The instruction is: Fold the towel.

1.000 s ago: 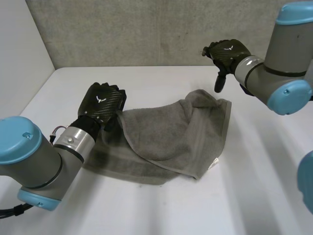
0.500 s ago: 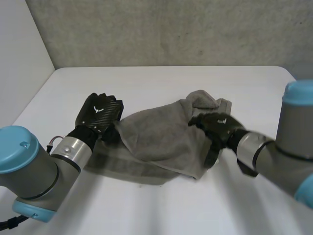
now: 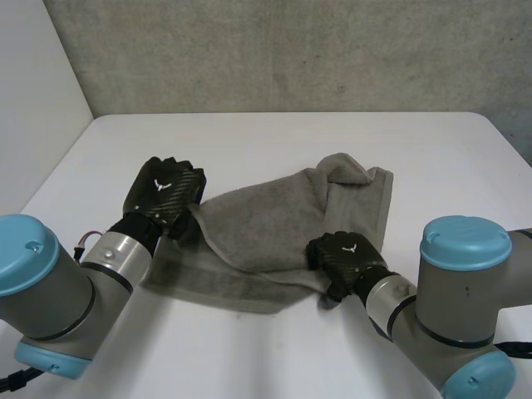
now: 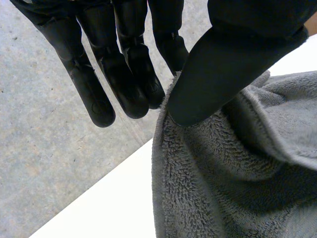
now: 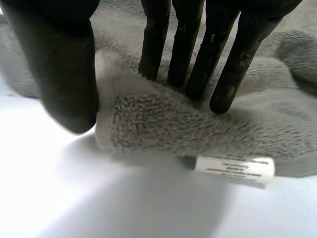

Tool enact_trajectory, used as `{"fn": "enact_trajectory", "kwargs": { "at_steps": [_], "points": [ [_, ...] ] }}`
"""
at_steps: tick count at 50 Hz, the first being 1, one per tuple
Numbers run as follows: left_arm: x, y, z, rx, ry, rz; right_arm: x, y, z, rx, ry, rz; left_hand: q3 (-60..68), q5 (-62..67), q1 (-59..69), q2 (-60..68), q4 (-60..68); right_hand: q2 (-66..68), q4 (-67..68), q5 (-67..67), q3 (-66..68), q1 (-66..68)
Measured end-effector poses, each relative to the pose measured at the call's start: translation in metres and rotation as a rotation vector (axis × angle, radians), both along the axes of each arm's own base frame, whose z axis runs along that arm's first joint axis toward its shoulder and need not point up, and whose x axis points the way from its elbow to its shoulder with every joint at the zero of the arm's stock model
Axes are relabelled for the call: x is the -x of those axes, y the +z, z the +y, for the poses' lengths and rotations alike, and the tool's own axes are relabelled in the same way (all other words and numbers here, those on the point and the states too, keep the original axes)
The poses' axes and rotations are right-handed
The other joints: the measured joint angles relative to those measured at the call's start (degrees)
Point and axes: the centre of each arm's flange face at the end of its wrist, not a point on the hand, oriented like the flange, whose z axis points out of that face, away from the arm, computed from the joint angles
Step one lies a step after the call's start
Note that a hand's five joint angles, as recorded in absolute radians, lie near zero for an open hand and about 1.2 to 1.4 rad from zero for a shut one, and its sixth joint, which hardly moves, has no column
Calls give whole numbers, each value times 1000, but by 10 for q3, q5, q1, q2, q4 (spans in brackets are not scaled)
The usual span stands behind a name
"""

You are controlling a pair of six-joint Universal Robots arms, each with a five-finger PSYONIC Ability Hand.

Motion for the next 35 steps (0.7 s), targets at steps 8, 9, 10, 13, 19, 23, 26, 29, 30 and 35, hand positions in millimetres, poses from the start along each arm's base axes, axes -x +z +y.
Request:
{"fn": "enact_trajectory", "kwargs": {
  "at_steps": [8,9,10,13,19,23,26,29,30,35],
  "points": [
    [-1,0,0,-1,2,-1,3,2,-12,97,-49,24,0,0,0,0,0,133,141,136,136,140],
    [-1,0,0,-1,3,-1,3,3,-13,107,-54,27,0,0,0,0,0,134,142,137,137,142],
    [-1,-1,0,-2,4,-1,5,7,-15,128,-64,33,0,0,0,0,0,134,144,139,138,144],
    [-2,-1,0,-3,5,-2,7,17,-17,167,-80,39,0,0,0,0,0,163,173,170,166,173],
    [-2,-2,0,-6,4,-4,10,35,-21,211,-94,35,0,0,0,0,0,340,350,351,342,350],
    [-2,-3,2,-7,0,-7,19,53,-31,247,-109,47,0,0,0,0,0,341,356,354,346,351],
    [-2,-1,3,-3,-2,-7,26,72,-40,288,-109,62,0,0,0,0,0,341,356,354,346,351],
    [-3,6,6,12,-4,-3,35,102,-48,350,-88,84,0,0,0,0,0,341,356,353,346,351],
    [-3,8,7,16,-4,-2,36,107,-49,361,-83,88,0,0,0,0,0,341,356,354,346,351],
    [-6,30,15,60,-7,14,49,155,-48,411,-44,130,0,0,0,0,0,341,356,354,346,351]
  ]
}}
